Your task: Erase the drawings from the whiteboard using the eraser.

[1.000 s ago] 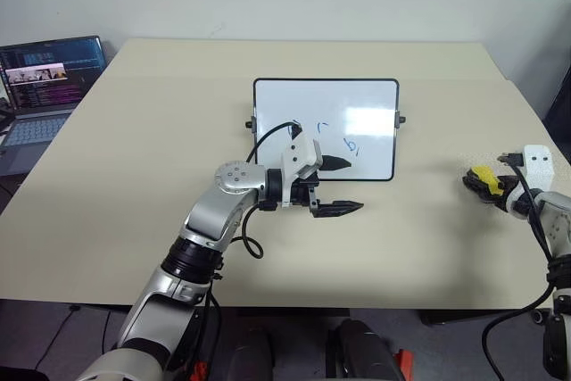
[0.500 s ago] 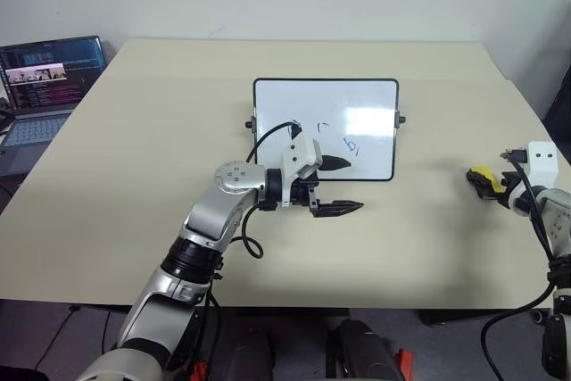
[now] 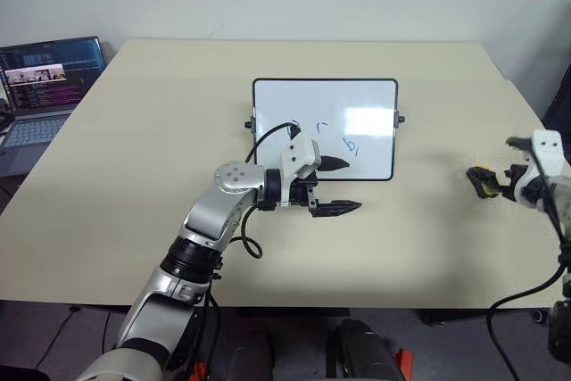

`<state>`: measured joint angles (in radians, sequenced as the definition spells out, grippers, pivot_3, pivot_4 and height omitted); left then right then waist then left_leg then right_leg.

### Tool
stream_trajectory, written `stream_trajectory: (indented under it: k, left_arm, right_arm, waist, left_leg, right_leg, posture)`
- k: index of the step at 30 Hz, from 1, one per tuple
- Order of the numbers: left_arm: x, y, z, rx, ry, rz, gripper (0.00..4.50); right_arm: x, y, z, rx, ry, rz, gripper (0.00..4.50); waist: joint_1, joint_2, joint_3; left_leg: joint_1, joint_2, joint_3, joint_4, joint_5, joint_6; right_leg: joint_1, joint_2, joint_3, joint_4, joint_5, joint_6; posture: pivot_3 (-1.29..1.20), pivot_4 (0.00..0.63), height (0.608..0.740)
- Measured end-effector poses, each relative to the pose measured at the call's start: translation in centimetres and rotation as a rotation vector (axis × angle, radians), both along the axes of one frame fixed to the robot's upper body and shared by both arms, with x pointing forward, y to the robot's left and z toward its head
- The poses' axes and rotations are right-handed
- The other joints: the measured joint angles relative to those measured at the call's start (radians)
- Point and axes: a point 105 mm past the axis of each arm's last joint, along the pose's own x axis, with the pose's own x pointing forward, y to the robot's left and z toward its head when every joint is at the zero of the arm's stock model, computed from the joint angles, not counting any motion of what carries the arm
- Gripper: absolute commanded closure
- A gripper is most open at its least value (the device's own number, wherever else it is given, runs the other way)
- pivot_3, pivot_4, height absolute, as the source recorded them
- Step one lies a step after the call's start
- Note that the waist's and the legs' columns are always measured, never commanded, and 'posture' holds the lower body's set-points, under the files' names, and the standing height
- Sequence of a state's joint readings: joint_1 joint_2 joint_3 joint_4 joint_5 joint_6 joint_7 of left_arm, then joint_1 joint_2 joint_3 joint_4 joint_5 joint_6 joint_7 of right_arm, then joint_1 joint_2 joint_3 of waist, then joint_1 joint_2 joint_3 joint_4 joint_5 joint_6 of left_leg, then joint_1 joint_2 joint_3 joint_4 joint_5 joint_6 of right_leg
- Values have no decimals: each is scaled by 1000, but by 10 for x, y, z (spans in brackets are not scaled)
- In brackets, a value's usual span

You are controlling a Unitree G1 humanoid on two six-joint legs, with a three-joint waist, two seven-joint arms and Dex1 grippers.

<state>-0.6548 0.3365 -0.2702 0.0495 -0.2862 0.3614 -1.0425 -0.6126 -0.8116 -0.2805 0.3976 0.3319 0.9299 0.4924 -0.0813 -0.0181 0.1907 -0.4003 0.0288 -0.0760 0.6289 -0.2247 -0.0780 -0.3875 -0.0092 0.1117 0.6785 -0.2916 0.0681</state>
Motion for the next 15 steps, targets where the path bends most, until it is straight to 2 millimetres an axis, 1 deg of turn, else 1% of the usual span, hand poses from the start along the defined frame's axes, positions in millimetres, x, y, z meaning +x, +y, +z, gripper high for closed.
stream_trajectory:
  k: [5, 10, 12, 13, 15]
  left_arm:
    - [0, -2, 2, -5, -4, -4, 0]
    - [0, -2, 2, -6, -4, -4, 0]
    - [0, -2, 2, -6, -4, -2, 0]
    - [1, -2, 2, -5, -3, 0, 0]
    - [1, -2, 1, -5, -3, 1, 0]
  right_arm:
    - [1, 3, -21, -25, 105, 30, 186]
    - [3, 0, -25, -53, 148, 45, 186]
    - [4, -1, -25, -56, 147, 45, 589]
    - [5, -1, -24, -58, 142, 48, 873]
    - [6, -2, -22, -68, 138, 46, 1597]
  waist:
    - [0, 0, 0]
    - [-2, 0, 0]
    - [-2, 0, 0]
    - [-2, 0, 0]
    - [-2, 0, 0]
  left_leg:
    - [0, 0, 0, 0, 0, 0]
    - [0, 0, 0, 0, 0, 0]
    - [0, 0, 0, 0, 0, 0]
    - [0, 0, 0, 0, 0, 0]
    - [0, 0, 0, 0, 0, 0]
  right_leg:
    - [0, 0, 0, 0, 0, 0]
    - [0, 0, 0, 0, 0, 0]
    - [0, 0, 0, 0, 0, 0]
    - [0, 0, 0, 0, 0, 0]
    - [0, 0, 0, 0, 0, 0]
  posture:
    - [0, 150, 740]
    - [0, 150, 740]
    - [0, 150, 740]
    - [0, 150, 740]
    - [0, 150, 740]
